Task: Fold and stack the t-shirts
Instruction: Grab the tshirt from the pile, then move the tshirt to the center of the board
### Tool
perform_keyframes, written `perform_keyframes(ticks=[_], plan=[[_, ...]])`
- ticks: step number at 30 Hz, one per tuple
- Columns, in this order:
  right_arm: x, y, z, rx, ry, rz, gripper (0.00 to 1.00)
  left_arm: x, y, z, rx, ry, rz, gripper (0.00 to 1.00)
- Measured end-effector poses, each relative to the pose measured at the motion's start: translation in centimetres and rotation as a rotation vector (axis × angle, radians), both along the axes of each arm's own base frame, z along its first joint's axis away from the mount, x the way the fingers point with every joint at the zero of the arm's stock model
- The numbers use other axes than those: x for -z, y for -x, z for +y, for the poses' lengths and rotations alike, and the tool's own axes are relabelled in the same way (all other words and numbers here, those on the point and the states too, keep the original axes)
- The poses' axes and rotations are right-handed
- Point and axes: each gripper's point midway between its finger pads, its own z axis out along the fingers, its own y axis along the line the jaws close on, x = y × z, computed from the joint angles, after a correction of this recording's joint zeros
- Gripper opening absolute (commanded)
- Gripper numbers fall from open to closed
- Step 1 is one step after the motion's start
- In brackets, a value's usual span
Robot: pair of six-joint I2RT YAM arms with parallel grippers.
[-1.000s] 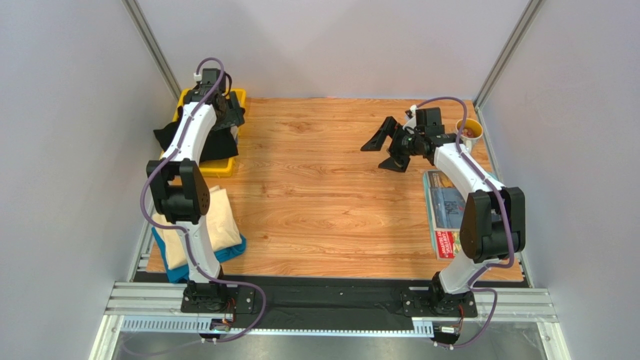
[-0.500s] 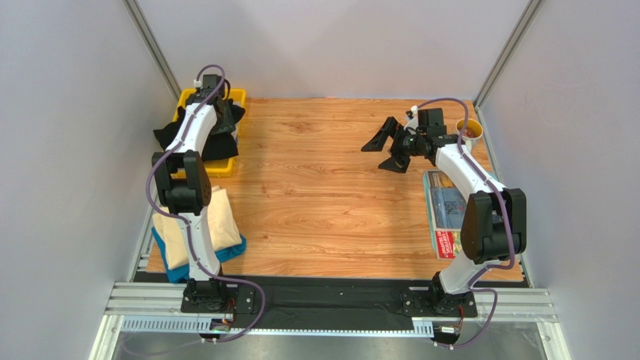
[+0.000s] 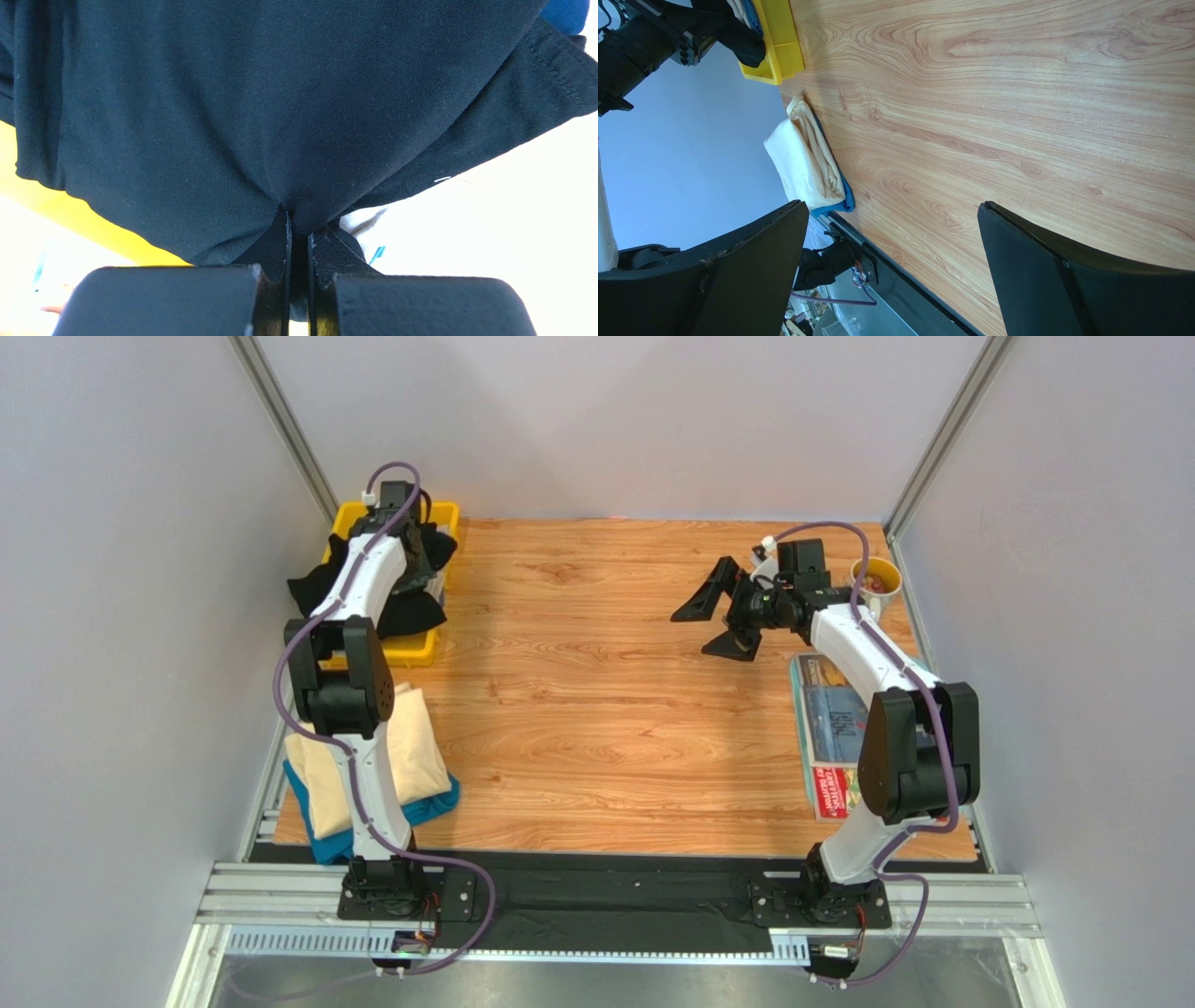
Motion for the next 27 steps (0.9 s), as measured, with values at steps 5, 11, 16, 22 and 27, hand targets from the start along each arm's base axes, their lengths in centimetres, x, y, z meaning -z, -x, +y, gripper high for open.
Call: perform_keyframes(ticks=[5, 11, 16, 22, 27], plan=[[0.2, 0.1, 0.2, -0.019, -0.008, 0.002, 1.00, -2.4, 0.3, -0.4, -0.014, 0.012, -0.045, 0.00], [0.4, -0.2, 0.2, -0.029, -0.007, 0.000, 1.00, -11.6, -0.2, -6.7, 0.123, -0.008, -0.233, 0.00], [0.5, -1.2, 0.2, -0.032, 0.000, -0.004, 1.00, -18.8, 1.9, -14.2, 0.333, 0.121, -0.389, 0.00], [-1.1, -3.6, -1.7, 0.021, 0.016, -0.046, 1.00, -19.8, 4.8, -21.8, 0.566, 0.246, -0.384, 0.00], [-1.4, -5.2, -5.4, 0.119, 0.045, -0.058, 1.00, -11.3, 9.0, -28.5, 0.751, 0.343, -0.133, 0.00]])
